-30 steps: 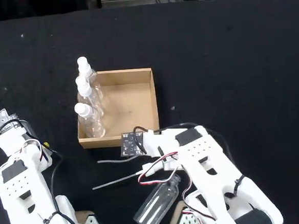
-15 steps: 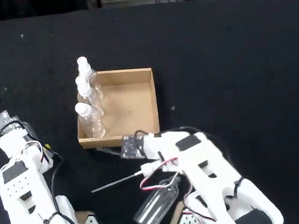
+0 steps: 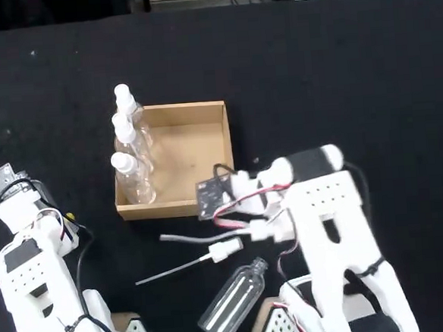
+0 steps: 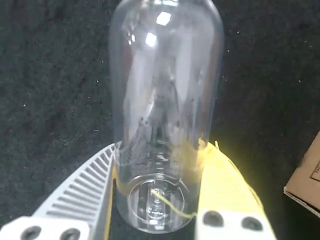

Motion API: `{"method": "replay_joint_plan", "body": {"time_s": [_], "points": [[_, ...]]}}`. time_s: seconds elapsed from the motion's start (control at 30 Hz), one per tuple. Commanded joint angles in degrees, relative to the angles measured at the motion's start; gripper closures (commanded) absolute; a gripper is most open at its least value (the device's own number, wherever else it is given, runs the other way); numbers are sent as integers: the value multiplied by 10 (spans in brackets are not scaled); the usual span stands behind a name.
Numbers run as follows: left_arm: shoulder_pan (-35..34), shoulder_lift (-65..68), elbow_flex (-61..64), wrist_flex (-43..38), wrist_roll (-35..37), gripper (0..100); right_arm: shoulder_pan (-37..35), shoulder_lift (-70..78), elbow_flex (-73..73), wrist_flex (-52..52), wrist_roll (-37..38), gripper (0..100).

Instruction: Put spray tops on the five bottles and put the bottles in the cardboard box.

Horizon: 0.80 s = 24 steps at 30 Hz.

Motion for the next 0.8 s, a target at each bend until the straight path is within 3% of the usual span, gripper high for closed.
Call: {"method": "replay_joint_plan", "body": {"time_s": [0.0,0.13,0.3,0.5,0.63,0.77], "points": [[7,-14,-9,-10,2,970,94,-22,-104,31,20,988],[7,-14,-9,-10,2,970,194,-21,-130,30,-3,988],[6,-14,-9,-10,2,970,324,-20,-73,-69,-121,988],[4,-14,-8,-10,2,970,452,-19,59,-274,-449,988],[3,-14,-8,-10,2,970,503,-19,107,-339,-602,980],[3,-14,-8,-10,2,970,505,-20,138,-352,-737,849]]}}
